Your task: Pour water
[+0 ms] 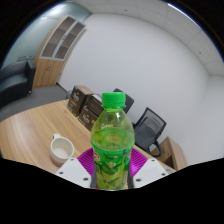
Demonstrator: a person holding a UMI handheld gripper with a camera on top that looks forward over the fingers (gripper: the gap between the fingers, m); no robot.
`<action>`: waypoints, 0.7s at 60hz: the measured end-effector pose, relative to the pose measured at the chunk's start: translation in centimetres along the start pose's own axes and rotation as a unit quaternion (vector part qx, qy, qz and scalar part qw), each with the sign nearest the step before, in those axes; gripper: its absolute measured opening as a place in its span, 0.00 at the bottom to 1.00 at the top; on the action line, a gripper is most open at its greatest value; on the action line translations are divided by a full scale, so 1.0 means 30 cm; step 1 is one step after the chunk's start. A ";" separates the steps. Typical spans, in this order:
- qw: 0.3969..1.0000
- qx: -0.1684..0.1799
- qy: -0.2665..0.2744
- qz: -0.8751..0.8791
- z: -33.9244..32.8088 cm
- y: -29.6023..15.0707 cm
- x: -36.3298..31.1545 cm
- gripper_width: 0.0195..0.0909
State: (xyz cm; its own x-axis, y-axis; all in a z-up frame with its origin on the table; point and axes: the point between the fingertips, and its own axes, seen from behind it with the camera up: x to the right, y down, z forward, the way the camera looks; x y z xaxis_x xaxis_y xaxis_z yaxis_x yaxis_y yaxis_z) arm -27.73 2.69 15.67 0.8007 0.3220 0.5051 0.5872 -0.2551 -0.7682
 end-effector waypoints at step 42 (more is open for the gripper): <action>0.958 0.070 -0.009 0.279 0.164 0.291 0.004 0.34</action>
State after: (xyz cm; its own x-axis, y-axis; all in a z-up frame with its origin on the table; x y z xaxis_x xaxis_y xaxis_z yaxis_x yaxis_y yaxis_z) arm -23.10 4.99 7.08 0.9822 0.1879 -0.0053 0.0461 -0.2681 -0.9623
